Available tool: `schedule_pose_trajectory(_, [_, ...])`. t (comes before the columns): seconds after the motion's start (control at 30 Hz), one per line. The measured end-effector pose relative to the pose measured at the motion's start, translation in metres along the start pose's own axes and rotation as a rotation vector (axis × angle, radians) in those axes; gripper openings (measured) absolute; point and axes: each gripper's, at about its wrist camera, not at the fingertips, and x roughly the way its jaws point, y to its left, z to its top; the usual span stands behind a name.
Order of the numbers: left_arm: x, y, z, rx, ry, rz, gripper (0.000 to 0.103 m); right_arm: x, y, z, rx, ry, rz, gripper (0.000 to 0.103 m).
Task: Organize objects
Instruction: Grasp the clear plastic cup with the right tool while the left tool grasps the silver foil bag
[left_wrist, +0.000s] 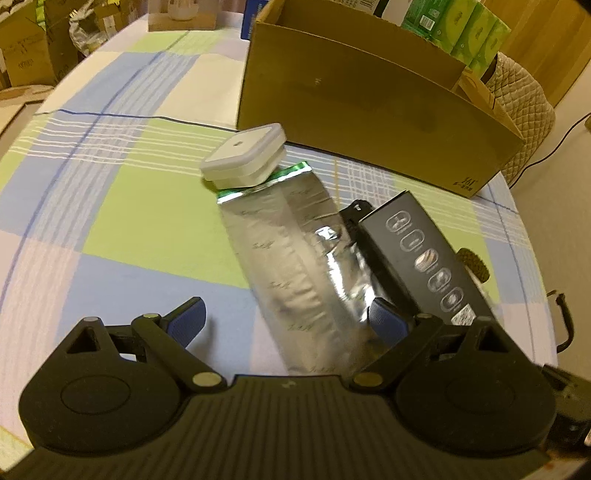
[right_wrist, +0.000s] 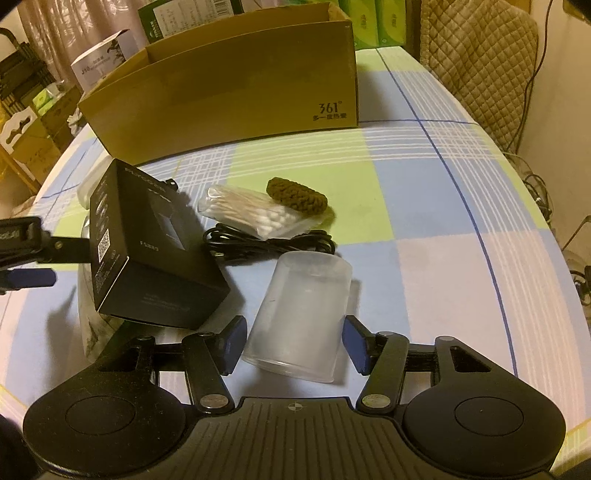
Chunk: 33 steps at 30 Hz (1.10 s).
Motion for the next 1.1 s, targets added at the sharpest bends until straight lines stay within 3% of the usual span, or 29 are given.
schedule_pose_trajectory(0.33, [0.023,-0.009,0.007,-0.019,0.031,-0.058,0.091,0.0,-0.001,0.001,-0.009,0.0,0.002,0.054])
schedule_pose_trajectory(0.47, [0.022,-0.008,0.004,0.031,0.054,-0.059,0.085,0.0,0.0,0.001,-0.01,0.0,0.01,0.054])
schedule_pose_trajectory(0.73, [0.005,0.012,0.005,0.191,0.11,0.045,0.069,-0.004,0.004,0.001,-0.004,-0.008,0.025,0.054])
schedule_pose_trajectory(0.97, [0.015,0.009,0.016,0.289,0.147,0.015,0.069,-0.006,0.005,0.002,-0.01,-0.013,0.025,0.053])
schedule_pose_trajectory(1.1, [0.028,0.004,0.023,0.327,0.178,-0.004,0.058,-0.007,0.004,0.003,-0.01,-0.012,0.027,0.053])
